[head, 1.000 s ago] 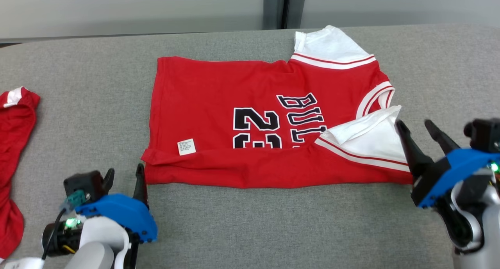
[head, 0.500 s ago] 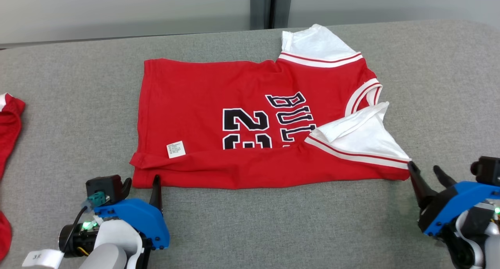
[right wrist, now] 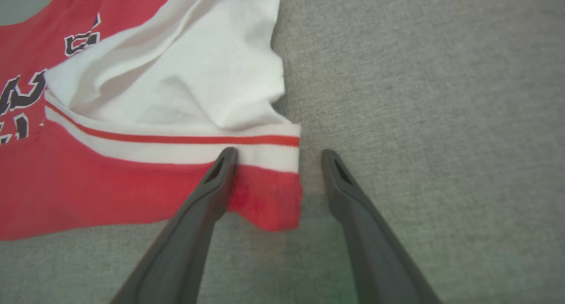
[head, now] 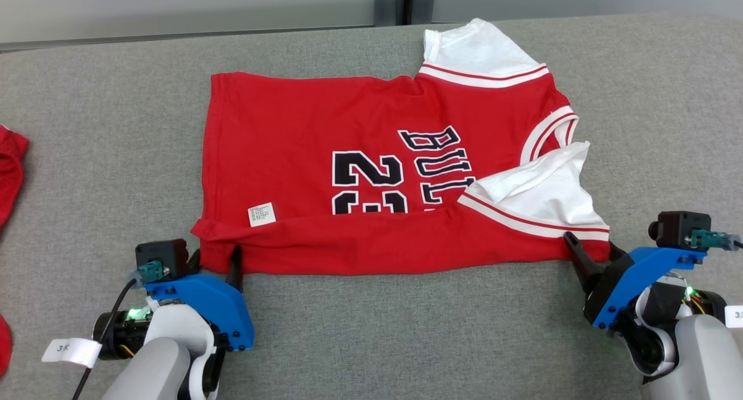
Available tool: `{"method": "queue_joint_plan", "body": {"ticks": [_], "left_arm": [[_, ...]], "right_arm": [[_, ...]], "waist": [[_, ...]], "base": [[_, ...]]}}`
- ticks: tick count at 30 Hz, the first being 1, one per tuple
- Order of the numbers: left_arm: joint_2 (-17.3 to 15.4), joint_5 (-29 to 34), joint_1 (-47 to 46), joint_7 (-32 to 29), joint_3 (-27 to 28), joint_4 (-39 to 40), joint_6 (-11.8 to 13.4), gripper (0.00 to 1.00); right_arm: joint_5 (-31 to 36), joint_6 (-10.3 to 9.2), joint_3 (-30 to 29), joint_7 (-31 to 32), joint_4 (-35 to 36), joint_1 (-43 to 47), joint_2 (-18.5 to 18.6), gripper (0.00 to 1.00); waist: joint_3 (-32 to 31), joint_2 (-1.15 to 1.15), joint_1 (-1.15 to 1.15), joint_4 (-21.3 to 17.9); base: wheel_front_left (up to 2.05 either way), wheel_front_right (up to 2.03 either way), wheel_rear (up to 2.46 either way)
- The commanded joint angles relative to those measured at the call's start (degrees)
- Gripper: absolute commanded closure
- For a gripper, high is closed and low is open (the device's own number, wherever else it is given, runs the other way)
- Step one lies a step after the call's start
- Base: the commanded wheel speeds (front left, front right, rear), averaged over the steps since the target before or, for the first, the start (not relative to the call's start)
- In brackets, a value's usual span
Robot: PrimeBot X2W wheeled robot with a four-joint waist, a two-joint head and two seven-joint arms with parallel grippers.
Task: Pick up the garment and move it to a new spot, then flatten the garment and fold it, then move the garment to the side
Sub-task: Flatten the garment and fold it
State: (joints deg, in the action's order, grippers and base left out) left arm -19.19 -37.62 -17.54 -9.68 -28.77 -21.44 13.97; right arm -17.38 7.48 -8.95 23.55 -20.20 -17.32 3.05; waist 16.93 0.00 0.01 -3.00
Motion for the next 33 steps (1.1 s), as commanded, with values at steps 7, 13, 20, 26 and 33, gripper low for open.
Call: {"method": "queue_joint_plan", "body": {"ticks": [7, 13, 20, 26, 33], "left_arm": [[1.0, -2.7, 3.1, 0.2, 0.4, -2.0, -1.2, 1.00], [-1.3, -4.3, 7.5, 1.7, 2.8, 5.3, -0.1, 1.00], [-5.5, -4.8, 15.5, -0.9, 3.9, 17.2, 3.7, 1.00], [-8.1, -5.2, 21.0, -4.7, 3.6, 24.0, 7.1, 1.00], [-9.2, -4.9, 23.8, -6.4, 3.4, 27.8, 9.3, 0.00]], "right_arm": [[-0.5, 0.02, 0.7, 2.2, 1.9, 2.1, -0.2, 1.00], [-0.6, 0.02, -0.9, 5.8, 12.0, 7.0, -0.1, 1.00], [-0.9, 0.00, -3.5, 13.1, 23.8, 15.4, 0.0, 1.00], [-2.2, -0.01, -4.5, 16.7, 28.4, 20.8, 0.0, 1.00], [-4.0, 0.03, -3.9, 16.8, 27.7, 22.8, -0.1, 0.00]], "waist": [[-1.2, 0.00, -0.01, 0.2], [-3.0, 0.00, -0.01, 0.0], [-4.4, 0.00, -0.01, 0.1], [-5.3, 0.00, -0.01, 0.3], [-6.0, 0.00, -0.01, 0.4]], "base": [[0.00, 0.00, 0.00], [0.00, 0.00, 0.00], [0.00, 0.00, 0.00], [0.00, 0.00, 0.00], [0.00, 0.00, 0.00]]}}
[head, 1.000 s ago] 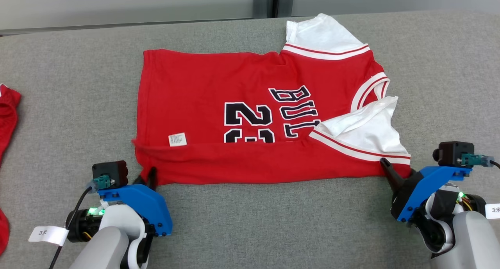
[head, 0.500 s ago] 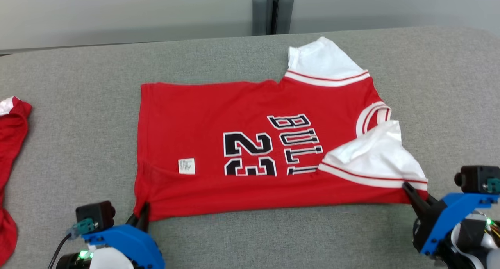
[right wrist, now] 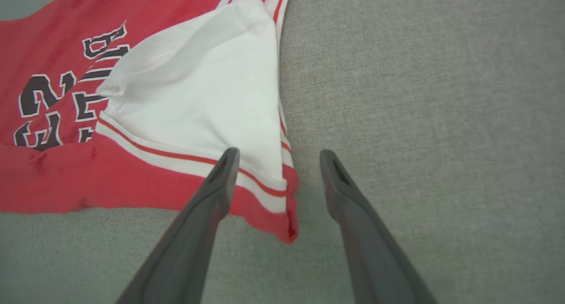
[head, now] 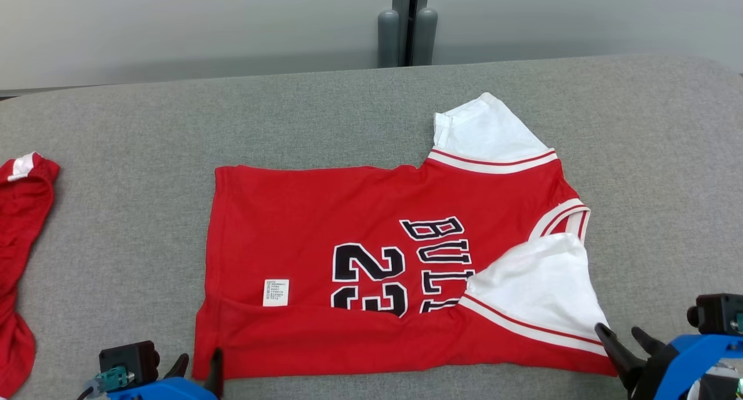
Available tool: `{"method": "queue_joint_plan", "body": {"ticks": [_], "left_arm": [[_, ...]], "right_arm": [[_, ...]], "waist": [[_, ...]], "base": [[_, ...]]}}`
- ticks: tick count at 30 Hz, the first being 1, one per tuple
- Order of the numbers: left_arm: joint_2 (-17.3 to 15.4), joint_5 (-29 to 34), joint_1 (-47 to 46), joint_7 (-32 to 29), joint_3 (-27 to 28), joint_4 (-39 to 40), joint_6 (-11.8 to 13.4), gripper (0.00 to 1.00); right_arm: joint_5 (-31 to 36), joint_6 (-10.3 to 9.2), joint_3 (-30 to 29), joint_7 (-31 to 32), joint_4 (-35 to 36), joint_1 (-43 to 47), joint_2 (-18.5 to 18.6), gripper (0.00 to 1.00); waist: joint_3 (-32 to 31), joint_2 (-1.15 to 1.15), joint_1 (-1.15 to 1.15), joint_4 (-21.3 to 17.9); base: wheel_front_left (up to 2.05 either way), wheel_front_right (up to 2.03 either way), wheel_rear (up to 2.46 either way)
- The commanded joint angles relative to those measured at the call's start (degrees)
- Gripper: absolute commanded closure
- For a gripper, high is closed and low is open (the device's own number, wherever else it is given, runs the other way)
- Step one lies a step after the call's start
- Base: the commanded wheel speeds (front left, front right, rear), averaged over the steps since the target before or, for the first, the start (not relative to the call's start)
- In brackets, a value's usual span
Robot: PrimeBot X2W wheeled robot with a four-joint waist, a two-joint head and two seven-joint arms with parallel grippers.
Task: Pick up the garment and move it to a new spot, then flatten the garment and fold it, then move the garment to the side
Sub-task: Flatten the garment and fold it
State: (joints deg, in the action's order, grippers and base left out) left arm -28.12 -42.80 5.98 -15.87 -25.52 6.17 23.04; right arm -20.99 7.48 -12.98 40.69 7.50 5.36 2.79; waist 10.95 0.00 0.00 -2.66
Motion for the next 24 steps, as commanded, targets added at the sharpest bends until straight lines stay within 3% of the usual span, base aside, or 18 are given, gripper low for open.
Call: {"method": "queue_joint_plan", "body": {"ticks": [1, 11, 24], "left_arm": [[-0.1, 0.3, -0.1, -0.3, 0.0, 0.6, 0.2, 0.00], [-0.6, 1.6, -9.9, -2.8, -0.4, 1.0, -1.4, 0.00], [3.7, 3.6, -35.5, -6.6, -2.5, -20.4, -8.1, 0.00]], "right_arm": [[0.2, 0.03, 0.4, -0.5, 0.2, -0.6, 0.2, 0.00], [7.8, 0.03, 3.7, 2.7, 3.1, -13.8, 0.2, 0.00], [7.8, 0.03, 10.0, 3.7, -10.6, -40.9, 6.1, 0.00]], "waist": [[0.0, 0.00, 0.00, 0.0], [1.6, 0.00, 0.00, 0.6], [9.3, 0.00, 0.00, 0.2]], "base": [[0.00, 0.00, 0.00], [0.00, 0.00, 0.00], [0.00, 0.00, 0.00]]}}
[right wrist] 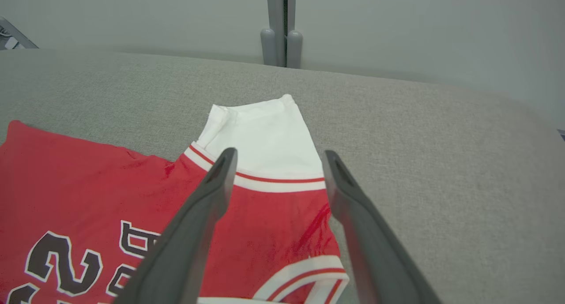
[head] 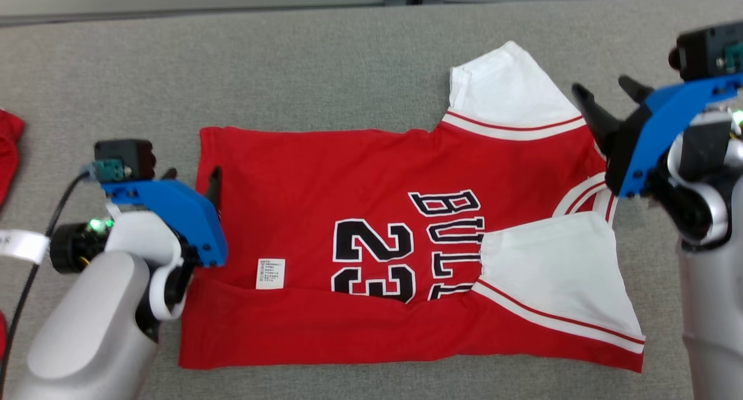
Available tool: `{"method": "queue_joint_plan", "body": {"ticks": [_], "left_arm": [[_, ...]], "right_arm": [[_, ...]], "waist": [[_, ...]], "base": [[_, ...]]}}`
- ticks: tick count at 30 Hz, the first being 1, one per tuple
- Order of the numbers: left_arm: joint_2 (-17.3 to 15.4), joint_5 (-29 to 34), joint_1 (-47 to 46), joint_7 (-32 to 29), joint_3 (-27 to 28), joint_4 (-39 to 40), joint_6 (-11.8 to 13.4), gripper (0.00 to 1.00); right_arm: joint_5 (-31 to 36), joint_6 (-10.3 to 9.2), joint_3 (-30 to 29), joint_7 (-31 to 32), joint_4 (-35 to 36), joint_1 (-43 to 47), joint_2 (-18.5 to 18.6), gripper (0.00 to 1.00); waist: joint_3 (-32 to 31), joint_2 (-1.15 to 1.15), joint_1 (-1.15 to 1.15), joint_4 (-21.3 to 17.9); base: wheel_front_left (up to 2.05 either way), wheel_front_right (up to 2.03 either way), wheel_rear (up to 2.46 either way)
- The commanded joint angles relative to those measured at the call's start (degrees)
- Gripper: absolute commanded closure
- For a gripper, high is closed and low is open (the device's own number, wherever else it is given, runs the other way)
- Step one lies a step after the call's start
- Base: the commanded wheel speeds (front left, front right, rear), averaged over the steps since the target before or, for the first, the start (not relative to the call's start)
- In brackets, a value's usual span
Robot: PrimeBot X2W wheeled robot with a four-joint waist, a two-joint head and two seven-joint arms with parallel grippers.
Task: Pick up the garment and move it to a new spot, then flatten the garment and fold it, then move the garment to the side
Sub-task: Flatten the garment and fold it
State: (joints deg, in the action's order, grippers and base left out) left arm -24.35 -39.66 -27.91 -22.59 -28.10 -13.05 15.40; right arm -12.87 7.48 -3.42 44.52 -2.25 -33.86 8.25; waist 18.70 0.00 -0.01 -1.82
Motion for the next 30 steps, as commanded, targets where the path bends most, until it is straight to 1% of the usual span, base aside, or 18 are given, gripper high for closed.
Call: {"method": "queue_joint_plan", "body": {"ticks": [1, 6, 10, 13, 18, 19, 20, 21, 22, 25, 30], "left_arm": [[0.0, 0.7, -3.1, 0.2, 0.0, -2.8, -0.9, 0.00], [0.1, 2.3, -9.6, 0.8, -0.8, -9.6, -3.0, 0.00], [1.0, 1.9, -13.0, 1.4, -0.9, -13.3, -4.6, 0.00], [1.4, 1.6, -14.3, 1.2, -1.3, -15.1, -5.7, 0.00], [2.3, 0.3, -14.9, -0.7, -2.2, -17.1, -7.9, 0.00], [2.5, 0.2, -14.9, -1.3, -2.4, -17.4, -7.9, 0.05], [2.4, 0.4, -15.0, -2.1, -2.8, -17.8, -8.0, 0.52], [2.3, 0.3, -15.0, -2.8, -3.0, -18.2, -8.1, 0.74], [2.2, 0.2, -15.1, -3.2, -3.1, -18.4, -8.3, 1.00], [2.4, -0.2, -15.8, -3.8, -3.2, -18.3, -8.8, 1.00], [3.6, -0.1, -17.4, -1.7, -3.1, -16.7, -9.0, 1.00]], "right_arm": [[-0.6, 0.03, 1.2, -0.2, -2.2, -3.4, 1.1, 0.00], [-2.1, 0.03, 4.5, -0.3, -8.0, -10.4, 2.6, 0.00], [-3.0, 0.03, 6.1, -1.7, -11.5, -13.6, 2.8, 0.00], [-3.5, 0.03, 7.0, -2.4, -13.5, -14.8, 3.4, 0.00], [-4.2, 0.03, 8.0, -2.8, -16.1, -16.3, 4.4, 0.00], [-4.3, 0.03, 8.2, -2.6, -16.5, -16.6, 4.6, 0.00], [-4.5, 0.03, 8.4, -2.4, -16.9, -17.1, 4.6, 0.00], [-4.6, 0.03, 8.5, -2.1, -17.5, -17.5, 4.7, 0.00], [-4.6, 0.03, 8.5, -1.7, -18.0, -18.1, 4.9, 0.00], [-4.7, 0.03, 8.8, -0.8, -20.0, -20.5, 5.8, 0.00], [-3.0, 0.03, 8.0, 0.0, -24.7, -25.4, 7.7, 0.00]], "waist": [[2.3, 0.00, 0.01, -0.9], [5.5, 0.00, 0.01, -2.1], [7.0, 0.00, 0.01, -2.5], [7.5, 0.00, 0.01, -2.5], [7.9, 0.00, 0.01, -2.1], [8.1, 0.00, 0.01, -2.0], [8.2, 0.00, 0.01, -1.9], [8.4, 0.00, 0.01, -1.9], [8.7, 0.00, 0.01, -1.7], [9.9, 0.00, 0.01, -1.1], [12.5, 0.00, 0.01, 1.2]], "base": [[0.00, 0.00, 0.00], [0.00, 0.00, 0.00], [0.00, 0.00, 0.00], [0.00, 0.00, 0.00], [0.00, 0.00, 0.00], [0.00, 0.00, 0.00], [0.00, 0.00, 0.00], [0.00, 0.00, 0.00], [0.00, 0.00, 0.00], [0.00, 0.00, 0.00], [0.00, 0.00, 0.00]]}}
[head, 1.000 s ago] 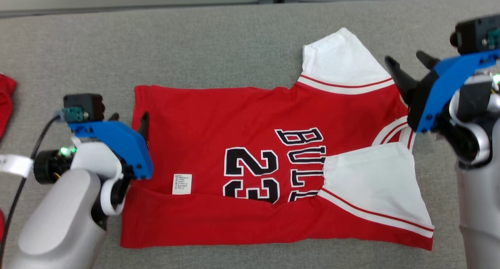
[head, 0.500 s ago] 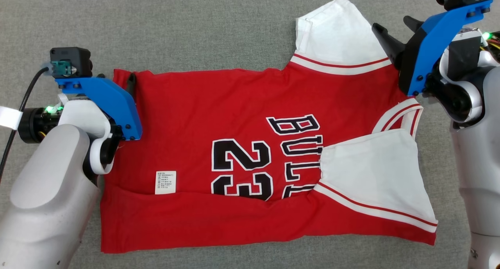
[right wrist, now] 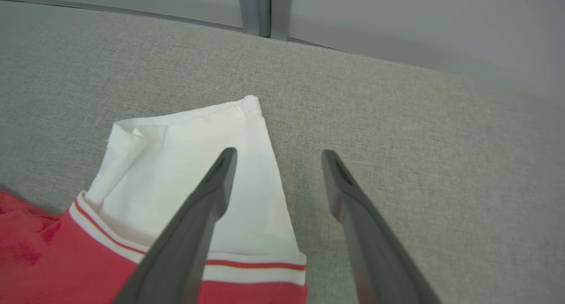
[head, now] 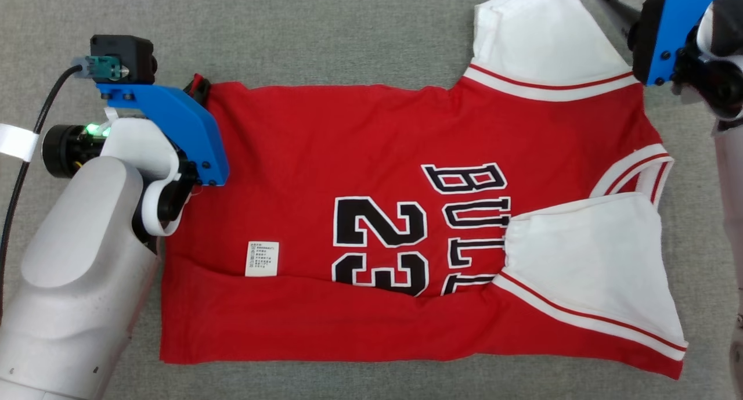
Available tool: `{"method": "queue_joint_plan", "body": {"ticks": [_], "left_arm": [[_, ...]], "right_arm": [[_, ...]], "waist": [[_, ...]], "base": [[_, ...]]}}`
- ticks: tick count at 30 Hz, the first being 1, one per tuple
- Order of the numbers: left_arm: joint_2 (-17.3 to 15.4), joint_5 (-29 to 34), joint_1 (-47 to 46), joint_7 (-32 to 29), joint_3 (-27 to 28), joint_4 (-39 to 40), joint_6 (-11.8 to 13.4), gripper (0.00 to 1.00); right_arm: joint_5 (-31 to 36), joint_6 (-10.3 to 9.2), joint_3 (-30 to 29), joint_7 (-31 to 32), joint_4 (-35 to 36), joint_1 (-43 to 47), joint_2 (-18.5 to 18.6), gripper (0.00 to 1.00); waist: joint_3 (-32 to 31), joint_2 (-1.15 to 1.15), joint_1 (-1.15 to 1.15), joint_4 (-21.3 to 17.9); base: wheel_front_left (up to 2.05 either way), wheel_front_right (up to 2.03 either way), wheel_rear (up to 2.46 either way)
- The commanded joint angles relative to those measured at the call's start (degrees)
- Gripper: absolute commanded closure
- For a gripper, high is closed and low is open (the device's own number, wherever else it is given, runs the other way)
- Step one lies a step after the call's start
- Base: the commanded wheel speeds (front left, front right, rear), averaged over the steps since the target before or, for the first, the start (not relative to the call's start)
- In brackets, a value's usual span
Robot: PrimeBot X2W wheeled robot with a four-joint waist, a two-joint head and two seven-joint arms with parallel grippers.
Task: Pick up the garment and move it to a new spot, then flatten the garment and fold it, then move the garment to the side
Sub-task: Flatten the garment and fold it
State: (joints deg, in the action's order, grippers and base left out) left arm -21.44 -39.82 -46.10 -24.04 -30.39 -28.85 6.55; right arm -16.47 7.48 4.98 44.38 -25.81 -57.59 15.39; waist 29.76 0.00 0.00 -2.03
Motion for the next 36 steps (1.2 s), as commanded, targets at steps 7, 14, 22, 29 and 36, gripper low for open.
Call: {"method": "queue_joint_plan", "body": {"ticks": [7, 14, 22, 29, 36], "left_arm": [[2.4, 1.0, 0.7, 2.8, -2.1, 2.6, -1.0, 1.00], [4.2, 1.0, 1.2, 4.9, -3.3, 6.2, -1.7, 1.00], [4.4, 1.1, 1.8, 7.4, -2.9, 7.3, -1.4, 1.00], [3.2, 1.1, 3.2, 14.2, -1.3, 7.0, -3.1, 1.00], [0.8, 0.6, 7.6, 19.5, -2.3, 8.8, -8.9, 1.00]], "right_arm": [[3.2, 0.03, -3.3, -0.7, -8.0, -6.0, 0.8, 0.00], [6.1, 0.03, -3.1, -1.5, -12.6, -8.3, 1.9, 0.00], [6.2, 0.02, -1.1, -1.5, -15.6, -8.2, 2.8, 1.00], [1.3, 0.02, 2.4, -8.4, -11.7, -6.6, 3.3, 1.00], [-7.2, 0.03, 7.4, -10.0, -3.5, -0.5, 6.4, 1.00]], "waist": [[3.9, 0.00, 0.00, 5.8], [5.3, 0.00, 0.00, 8.9], [5.6, 0.00, 0.00, 9.6], [2.3, 0.00, 0.00, 7.4], [-2.0, 0.00, 0.00, 5.5]], "base": [[0.00, 0.00, 0.00], [0.00, 0.00, 0.00], [0.00, 0.00, 0.00], [0.00, 0.00, 0.00], [0.00, 0.00, 0.00]]}}
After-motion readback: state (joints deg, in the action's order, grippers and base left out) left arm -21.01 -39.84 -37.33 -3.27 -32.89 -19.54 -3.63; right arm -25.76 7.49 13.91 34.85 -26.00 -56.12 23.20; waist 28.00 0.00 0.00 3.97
